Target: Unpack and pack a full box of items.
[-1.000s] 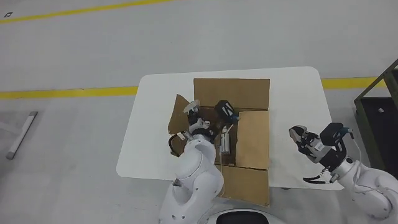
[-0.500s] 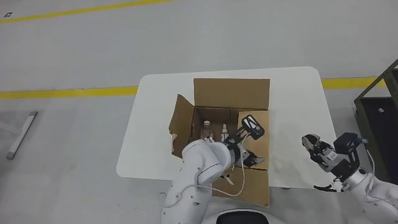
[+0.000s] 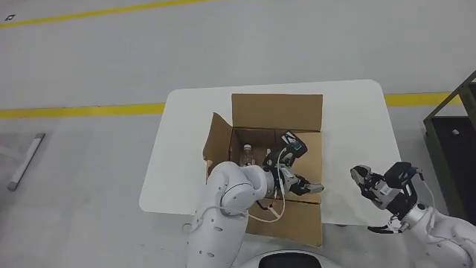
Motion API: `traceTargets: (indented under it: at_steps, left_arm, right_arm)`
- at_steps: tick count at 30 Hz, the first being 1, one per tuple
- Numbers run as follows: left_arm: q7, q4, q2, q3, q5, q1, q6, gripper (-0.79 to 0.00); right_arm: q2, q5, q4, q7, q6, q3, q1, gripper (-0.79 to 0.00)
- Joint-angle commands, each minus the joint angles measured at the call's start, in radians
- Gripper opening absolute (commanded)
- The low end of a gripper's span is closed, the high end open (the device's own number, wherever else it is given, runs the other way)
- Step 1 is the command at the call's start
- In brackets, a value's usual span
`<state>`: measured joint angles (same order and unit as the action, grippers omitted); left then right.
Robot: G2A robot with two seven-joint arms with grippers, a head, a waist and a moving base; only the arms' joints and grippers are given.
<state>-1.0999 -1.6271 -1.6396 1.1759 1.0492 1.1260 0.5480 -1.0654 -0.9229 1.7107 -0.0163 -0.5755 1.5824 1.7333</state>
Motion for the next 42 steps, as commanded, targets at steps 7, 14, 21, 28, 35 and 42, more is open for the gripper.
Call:
traceTargets:
  at_steps: [7, 14, 21, 28, 35, 42]
  left_arm:
    - [0.059, 0.116, 0.009, 0.084, -0.284, -0.019, -0.153, 0.0]
    - [0.033, 0.253, 0.027, 0.139, -0.416, -0.068, -0.19, 0.0]
    - [0.093, 0.352, 0.039, 0.123, -0.393, -0.092, -0.199, 0.0]
    - [0.091, 0.394, 0.048, 0.102, -0.444, -0.112, -0.197, 0.0]
    - [0.071, 0.424, 0.056, 0.073, -0.497, -0.128, -0.202, 0.0]
    - [0.069, 0.42, 0.064, 0.052, -0.547, -0.132, -0.197, 0.0]
  right_arm:
    - [-0.008, -0.025, -0.064, -0.007, 0.0, -0.074, -0.056, -0.785]
    - [-0.014, -0.043, -0.093, -0.016, -0.001, -0.121, -0.094, -0.785]
    - [-0.019, -0.051, -0.128, -0.02, 0.0, -0.158, -0.126, -0.785]
    - [-0.023, -0.055, -0.148, -0.028, -0.001, -0.186, -0.15, -0.785]
    - [-0.025, -0.05, -0.157, -0.033, -0.005, -0.2, -0.167, -0.785]
    - [-0.026, -0.044, -0.16, -0.038, -0.005, -0.208, -0.179, -0.785]
